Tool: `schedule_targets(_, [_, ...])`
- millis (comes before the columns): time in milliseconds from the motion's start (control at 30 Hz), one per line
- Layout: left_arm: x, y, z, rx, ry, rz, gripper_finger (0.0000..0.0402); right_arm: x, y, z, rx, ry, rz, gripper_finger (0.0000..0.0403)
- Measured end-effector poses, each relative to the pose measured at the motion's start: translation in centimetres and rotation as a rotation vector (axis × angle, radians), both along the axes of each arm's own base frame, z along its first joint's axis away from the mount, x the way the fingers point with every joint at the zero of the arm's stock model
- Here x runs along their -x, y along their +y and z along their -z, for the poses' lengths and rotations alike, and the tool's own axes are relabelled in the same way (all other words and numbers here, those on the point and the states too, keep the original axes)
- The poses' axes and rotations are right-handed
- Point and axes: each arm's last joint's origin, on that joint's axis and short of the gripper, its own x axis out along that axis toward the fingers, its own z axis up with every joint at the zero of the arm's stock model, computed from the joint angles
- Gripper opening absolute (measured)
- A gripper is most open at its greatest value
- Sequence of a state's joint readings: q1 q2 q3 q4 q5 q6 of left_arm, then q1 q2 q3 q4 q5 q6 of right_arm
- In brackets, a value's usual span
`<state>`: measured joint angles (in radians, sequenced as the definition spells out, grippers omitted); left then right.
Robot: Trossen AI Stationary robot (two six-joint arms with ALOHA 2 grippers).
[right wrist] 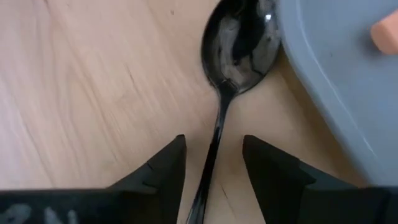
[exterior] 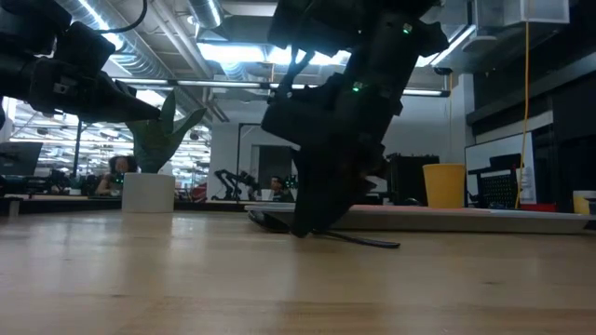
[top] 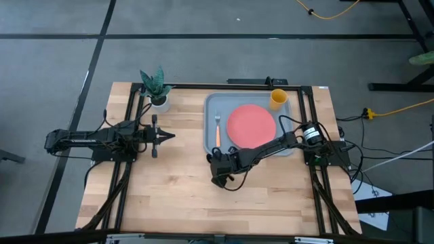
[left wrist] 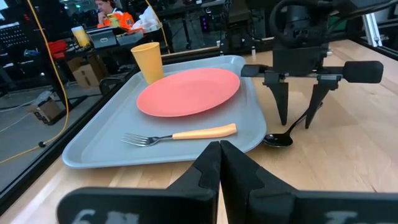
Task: Pick and place plate/cup/fork/spoon on tray
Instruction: Put the black spoon on the gray serving tray to the right of the pink plate
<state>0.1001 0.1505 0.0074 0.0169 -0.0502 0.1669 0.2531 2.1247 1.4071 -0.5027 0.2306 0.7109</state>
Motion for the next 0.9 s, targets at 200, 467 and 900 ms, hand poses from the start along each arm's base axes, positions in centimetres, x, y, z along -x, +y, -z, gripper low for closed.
schedule_targets(200, [0.0,0.0,0.0,0.000,0.000,0.000,0.0000,0.2,0.0,0.2,0.027,0.030,-0.060,0.0123])
schedule_targets(467, [0.0,0.0,0.0,0.000,0.000,0.000,0.0000,0.3,-0.1,0.3,0.005,0.047,-0.062,0.0013])
schedule_targets(900, [0.0,0.0,0.0,0.000,0.000,0.000,0.0000,-1.3,1.9,-2.2,-0.101,-0.015,-0.107,0.0003])
